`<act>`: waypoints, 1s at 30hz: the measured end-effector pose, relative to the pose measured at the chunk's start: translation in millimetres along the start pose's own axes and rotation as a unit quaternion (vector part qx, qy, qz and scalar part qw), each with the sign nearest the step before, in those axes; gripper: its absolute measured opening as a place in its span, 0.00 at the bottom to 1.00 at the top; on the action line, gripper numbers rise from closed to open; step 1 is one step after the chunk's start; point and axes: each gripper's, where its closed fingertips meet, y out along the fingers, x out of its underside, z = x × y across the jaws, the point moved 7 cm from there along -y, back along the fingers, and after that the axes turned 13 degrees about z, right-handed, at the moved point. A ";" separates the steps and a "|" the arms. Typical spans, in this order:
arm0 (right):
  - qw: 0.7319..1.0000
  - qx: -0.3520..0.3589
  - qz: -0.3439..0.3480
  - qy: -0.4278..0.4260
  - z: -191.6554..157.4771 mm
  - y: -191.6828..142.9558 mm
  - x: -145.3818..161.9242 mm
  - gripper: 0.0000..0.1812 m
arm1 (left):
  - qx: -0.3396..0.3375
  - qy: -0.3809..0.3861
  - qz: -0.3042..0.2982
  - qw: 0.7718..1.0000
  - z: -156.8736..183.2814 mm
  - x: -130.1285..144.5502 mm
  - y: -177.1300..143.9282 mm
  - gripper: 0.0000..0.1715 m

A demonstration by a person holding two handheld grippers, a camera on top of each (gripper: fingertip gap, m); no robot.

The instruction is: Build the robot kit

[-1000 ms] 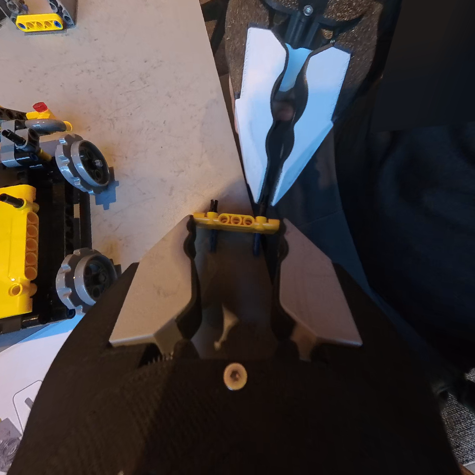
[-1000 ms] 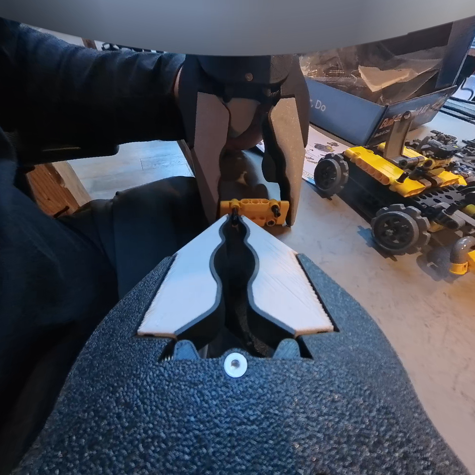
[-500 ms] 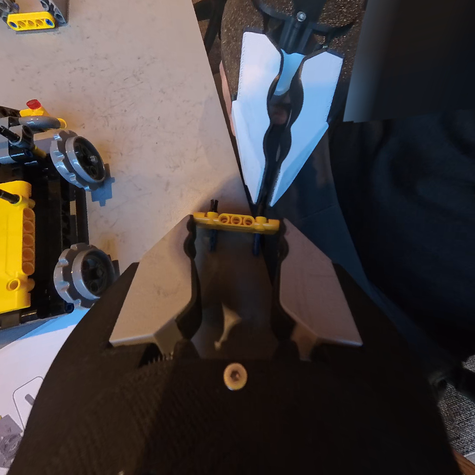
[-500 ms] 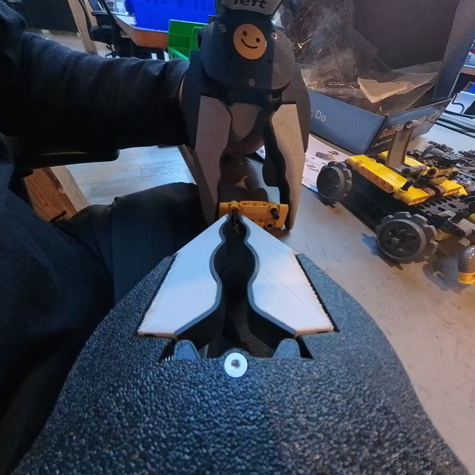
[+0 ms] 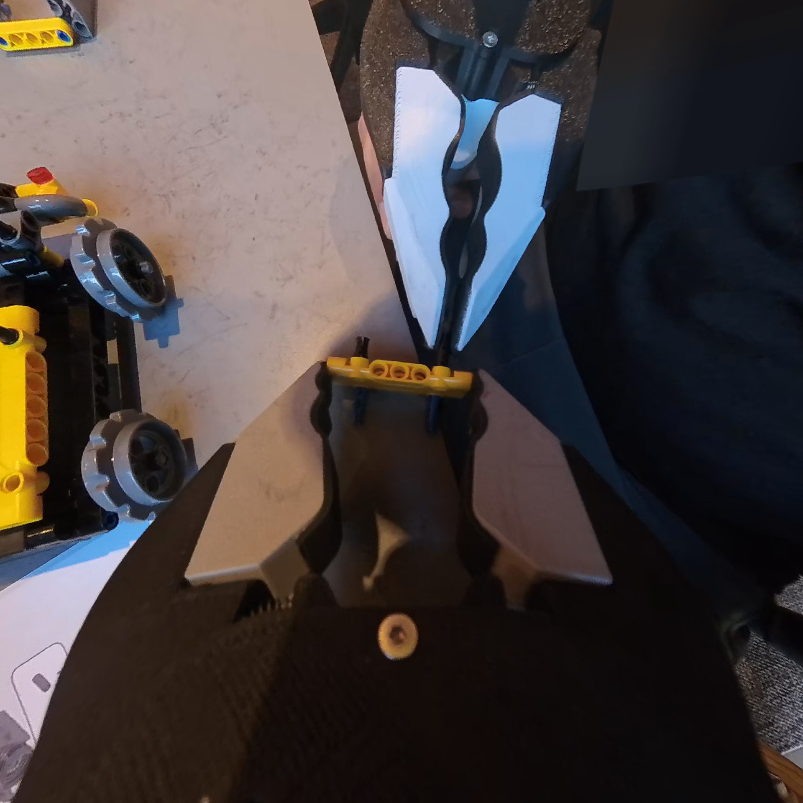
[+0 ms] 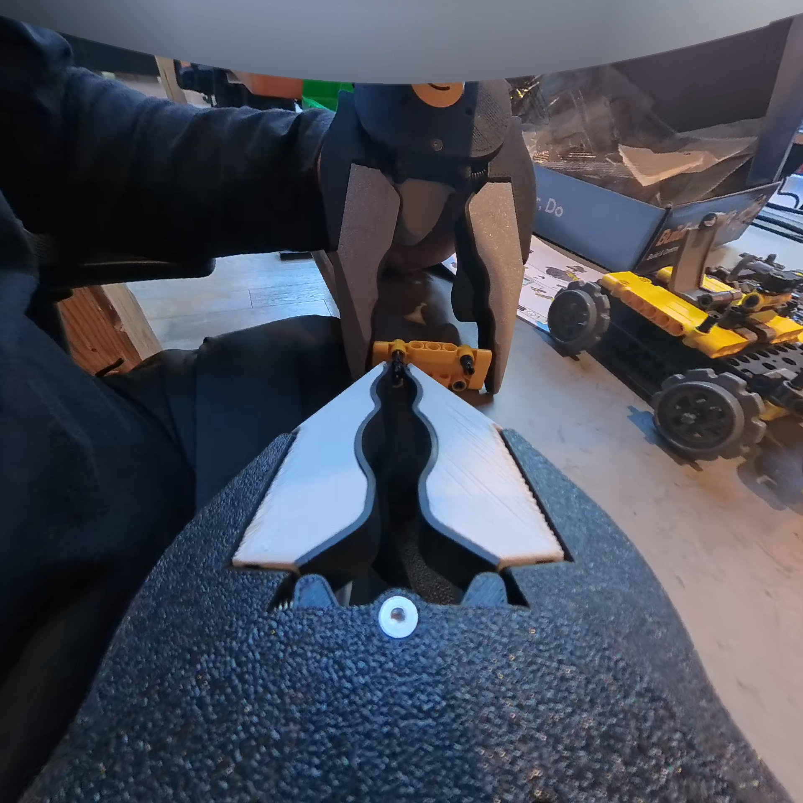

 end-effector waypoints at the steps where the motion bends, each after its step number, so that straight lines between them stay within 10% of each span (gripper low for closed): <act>1: 1.000 -0.002 -0.001 -0.001 0.3 0.0 -0.2 0.03 | 0.000 0.000 0.000 1.000 0.0 0.0 0.0 0.37; 30: 0.996 0.078 -0.020 -0.022 -2.2 8.6 -2.2 0.02 | -0.040 -0.017 -0.001 0.999 -6.1 3.1 -5.5 0.36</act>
